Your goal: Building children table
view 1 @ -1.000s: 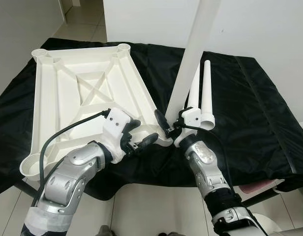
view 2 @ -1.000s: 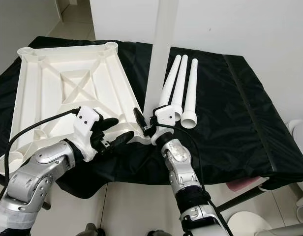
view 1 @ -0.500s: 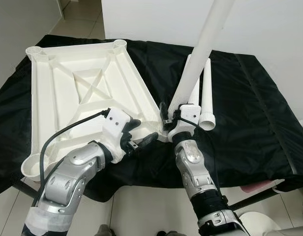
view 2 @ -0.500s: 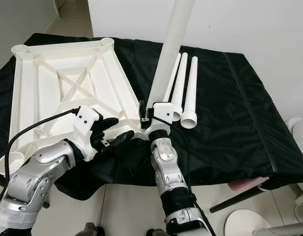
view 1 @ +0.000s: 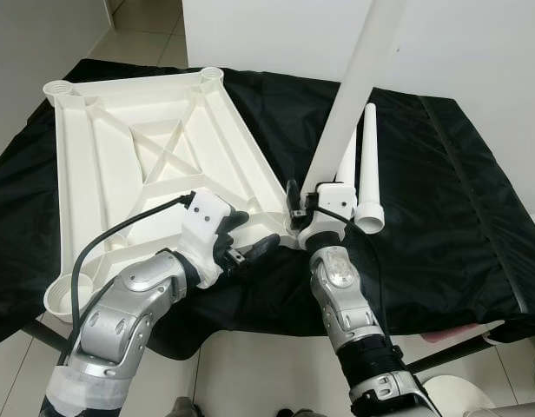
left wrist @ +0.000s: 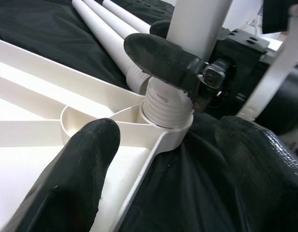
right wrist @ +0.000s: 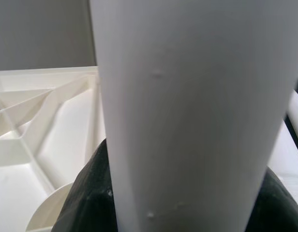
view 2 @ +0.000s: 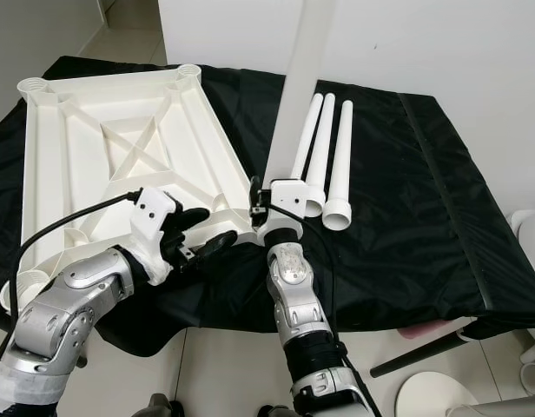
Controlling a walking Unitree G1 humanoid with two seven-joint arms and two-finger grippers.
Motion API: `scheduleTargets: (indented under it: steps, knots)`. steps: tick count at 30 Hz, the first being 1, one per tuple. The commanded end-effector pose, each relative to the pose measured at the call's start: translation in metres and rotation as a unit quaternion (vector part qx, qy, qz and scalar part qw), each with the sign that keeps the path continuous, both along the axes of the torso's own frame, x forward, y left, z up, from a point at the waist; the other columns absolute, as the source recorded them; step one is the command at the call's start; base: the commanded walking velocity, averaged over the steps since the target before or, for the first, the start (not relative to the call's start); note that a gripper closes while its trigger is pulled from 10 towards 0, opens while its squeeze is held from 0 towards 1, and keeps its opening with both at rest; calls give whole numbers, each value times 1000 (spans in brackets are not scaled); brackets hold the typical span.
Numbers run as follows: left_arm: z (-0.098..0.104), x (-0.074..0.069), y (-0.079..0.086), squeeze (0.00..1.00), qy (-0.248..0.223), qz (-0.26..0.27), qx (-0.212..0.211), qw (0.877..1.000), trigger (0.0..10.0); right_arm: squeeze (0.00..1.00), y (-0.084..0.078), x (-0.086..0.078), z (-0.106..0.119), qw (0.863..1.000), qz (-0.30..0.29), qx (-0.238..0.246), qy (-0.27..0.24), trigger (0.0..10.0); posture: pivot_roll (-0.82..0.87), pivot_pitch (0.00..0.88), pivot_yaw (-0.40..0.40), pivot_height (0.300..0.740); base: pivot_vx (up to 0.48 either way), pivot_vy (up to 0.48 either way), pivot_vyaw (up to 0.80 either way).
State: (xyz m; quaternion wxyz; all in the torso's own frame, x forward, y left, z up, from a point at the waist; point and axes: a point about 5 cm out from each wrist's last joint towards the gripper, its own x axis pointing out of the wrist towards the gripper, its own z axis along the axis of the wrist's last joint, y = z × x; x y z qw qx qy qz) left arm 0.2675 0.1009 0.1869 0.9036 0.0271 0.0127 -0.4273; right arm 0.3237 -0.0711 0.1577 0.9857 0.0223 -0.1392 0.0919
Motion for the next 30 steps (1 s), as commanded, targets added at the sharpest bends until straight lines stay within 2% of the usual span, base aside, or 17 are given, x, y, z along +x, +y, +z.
scheduleTargets:
  steps: [1, 11, 14, 19, 30]
  knots:
    - [1, 0, 1, 0, -4, 21, -2, 1000, 10000, 0, -2, -7, -31, 998, 9, -26, 60, 10000, 118, 103, -64, 740, 0, 0, 0]
    - [1, 0, 1, 0, -4, 20, -2, 1000, 10000, 0, -11, -16, -48, 995, 43, -51, 68, 10000, 113, 93, -64, 740, 0, 0, 0]
    - [1, -1, 0, 0, -4, 18, -1, 1000, 10000, 0, -18, -11, -52, 994, 37, -27, 100, 10000, 113, 93, -64, 740, 0, 0, 0]
    - [1, 0, 0, 0, -4, 17, -1, 1000, 10000, 0, -21, -7, -51, 993, 21, -10, 115, 10000, 113, 93, -64, 740, 0, 0, 0]
    - [1, 0, -1, 0, -5, 18, -3, 1000, 10000, 0, -16, -4, -51, 992, 26, -6, 125, 10000, 115, 87, -68, 740, 0, 0, 0]
